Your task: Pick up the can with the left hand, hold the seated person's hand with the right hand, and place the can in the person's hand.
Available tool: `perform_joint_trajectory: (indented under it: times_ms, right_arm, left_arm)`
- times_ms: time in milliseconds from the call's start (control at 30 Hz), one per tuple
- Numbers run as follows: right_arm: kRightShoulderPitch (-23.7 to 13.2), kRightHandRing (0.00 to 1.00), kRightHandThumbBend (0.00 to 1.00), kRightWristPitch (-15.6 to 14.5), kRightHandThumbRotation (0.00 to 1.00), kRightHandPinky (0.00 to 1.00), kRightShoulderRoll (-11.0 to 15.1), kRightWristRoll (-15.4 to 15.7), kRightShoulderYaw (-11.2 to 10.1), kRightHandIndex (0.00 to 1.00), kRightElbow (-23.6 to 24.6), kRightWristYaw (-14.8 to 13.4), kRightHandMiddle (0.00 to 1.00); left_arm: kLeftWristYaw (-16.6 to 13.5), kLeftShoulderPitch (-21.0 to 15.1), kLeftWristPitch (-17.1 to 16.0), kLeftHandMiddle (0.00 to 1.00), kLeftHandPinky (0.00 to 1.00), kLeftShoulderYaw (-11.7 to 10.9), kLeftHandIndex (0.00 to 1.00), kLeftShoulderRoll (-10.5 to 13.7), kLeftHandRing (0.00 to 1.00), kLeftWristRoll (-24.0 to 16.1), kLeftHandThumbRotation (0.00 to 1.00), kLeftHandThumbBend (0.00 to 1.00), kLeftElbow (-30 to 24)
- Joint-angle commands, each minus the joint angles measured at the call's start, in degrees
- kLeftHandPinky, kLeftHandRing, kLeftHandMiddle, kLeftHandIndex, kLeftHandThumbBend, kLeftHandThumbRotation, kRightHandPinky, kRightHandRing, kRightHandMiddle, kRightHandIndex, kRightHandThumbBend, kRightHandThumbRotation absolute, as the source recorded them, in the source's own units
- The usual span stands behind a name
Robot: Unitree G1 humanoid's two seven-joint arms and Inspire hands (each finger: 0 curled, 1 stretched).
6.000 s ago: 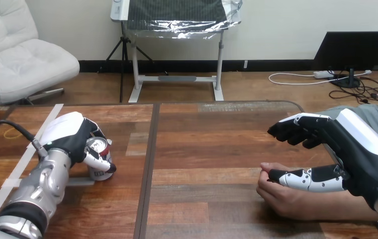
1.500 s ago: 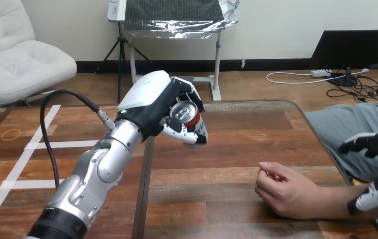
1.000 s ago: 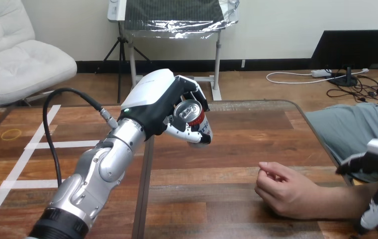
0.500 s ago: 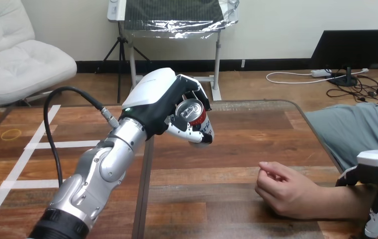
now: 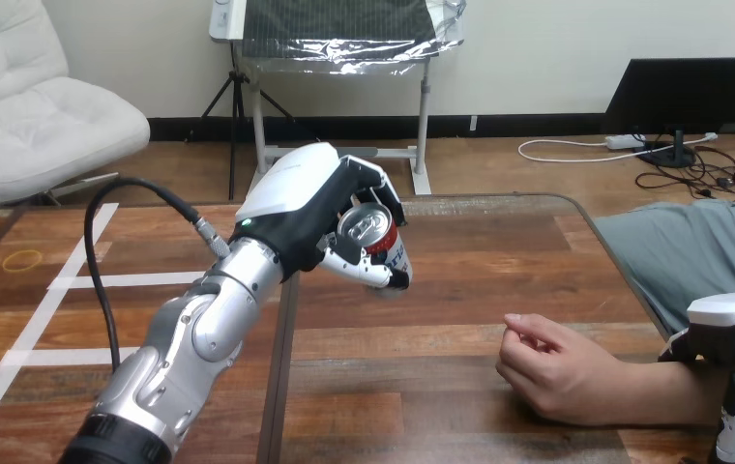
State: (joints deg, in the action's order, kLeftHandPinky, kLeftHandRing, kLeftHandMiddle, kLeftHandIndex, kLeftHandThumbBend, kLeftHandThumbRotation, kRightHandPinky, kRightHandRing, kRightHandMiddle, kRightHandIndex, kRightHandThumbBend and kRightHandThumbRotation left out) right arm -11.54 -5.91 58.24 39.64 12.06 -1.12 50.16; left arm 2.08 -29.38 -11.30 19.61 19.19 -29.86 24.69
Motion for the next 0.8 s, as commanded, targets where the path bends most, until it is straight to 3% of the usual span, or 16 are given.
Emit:
perform_joint_trajectory:
  times_ms: [0, 400, 767]
  right_arm:
    - [-4.5, 0.93, 0.79, 0.9, 0.06, 0.92, -0.9, 1.4, 1.5, 0.87, -1.6, -0.6, 0.92]
    - [-5.9, 0.88, 0.77, 2.6, 0.07, 0.86, -2.1, 3.1, 4.1, 0.85, -2.9, -0.6, 0.88]
    - [-6.3, 0.79, 0.75, 1.1, 0.03, 0.78, -3.9, 4.0, 5.1, 0.82, -3.6, -0.7, 0.81]
  left_arm:
    - [-0.6, -2.5, -0.2, 0.46, 0.34, -2.1, 0.47, 0.0, 0.39, 0.6, 0.00, 0.66, -3.0]
    - [-0.4, -2.4, 0.1, 0.46, 0.34, -2.2, 0.47, 0.0, 0.39, 0.6, 0.00, 0.66, -3.2]
    - [-0.3, -2.3, 0.4, 0.46, 0.34, -2.3, 0.47, 0.0, 0.40, 0.7, 0.00, 0.66, -3.3]
